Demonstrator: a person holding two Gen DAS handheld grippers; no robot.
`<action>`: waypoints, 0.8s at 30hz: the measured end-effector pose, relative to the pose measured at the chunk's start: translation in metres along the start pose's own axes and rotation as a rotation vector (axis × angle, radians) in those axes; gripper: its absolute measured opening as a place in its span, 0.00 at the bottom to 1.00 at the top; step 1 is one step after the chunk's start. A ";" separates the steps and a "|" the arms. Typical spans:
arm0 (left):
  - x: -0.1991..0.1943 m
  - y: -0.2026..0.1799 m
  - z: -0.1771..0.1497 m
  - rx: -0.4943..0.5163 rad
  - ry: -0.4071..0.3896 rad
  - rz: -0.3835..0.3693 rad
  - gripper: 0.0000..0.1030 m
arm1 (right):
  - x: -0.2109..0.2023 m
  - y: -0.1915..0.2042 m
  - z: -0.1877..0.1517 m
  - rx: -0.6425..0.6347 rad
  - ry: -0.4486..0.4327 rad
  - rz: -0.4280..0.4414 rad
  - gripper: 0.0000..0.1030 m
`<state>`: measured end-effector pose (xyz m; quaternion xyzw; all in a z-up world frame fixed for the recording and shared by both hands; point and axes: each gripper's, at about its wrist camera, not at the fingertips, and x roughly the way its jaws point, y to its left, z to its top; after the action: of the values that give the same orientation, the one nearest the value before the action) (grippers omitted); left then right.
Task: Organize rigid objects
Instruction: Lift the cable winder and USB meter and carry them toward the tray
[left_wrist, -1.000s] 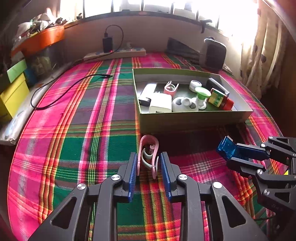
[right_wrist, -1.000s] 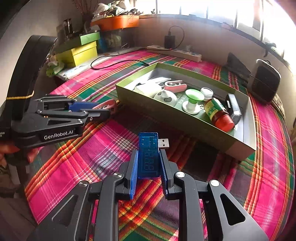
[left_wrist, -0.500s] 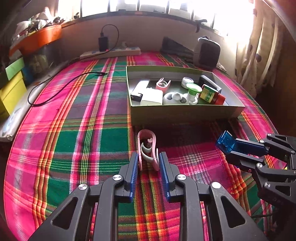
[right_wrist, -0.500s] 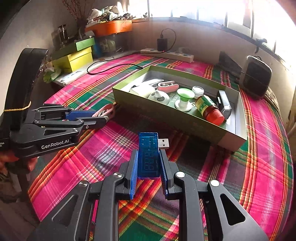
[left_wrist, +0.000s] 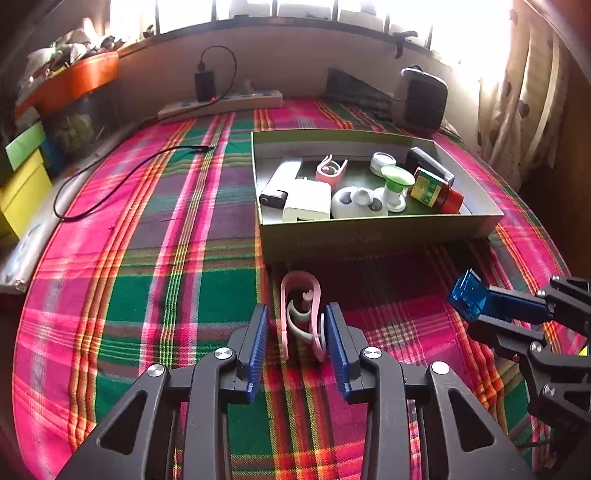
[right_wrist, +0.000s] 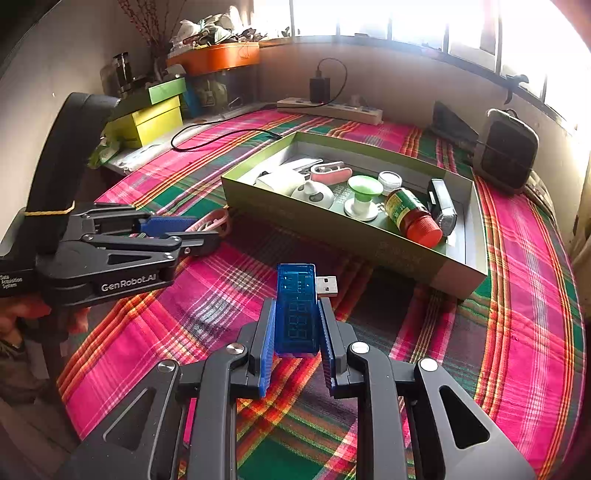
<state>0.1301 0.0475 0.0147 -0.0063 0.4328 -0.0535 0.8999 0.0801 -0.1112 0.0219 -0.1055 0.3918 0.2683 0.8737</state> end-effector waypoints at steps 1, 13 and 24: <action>0.000 0.001 0.000 -0.004 -0.002 -0.002 0.30 | 0.000 0.000 0.000 0.001 0.000 0.000 0.22; -0.002 0.003 -0.001 0.001 -0.004 0.004 0.21 | 0.001 -0.001 0.000 0.005 0.000 -0.002 0.22; -0.014 0.002 -0.001 0.005 -0.025 -0.007 0.21 | -0.004 -0.002 0.003 0.014 -0.009 -0.010 0.22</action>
<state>0.1211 0.0507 0.0252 -0.0062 0.4214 -0.0576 0.9050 0.0809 -0.1133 0.0265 -0.1001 0.3893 0.2614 0.8776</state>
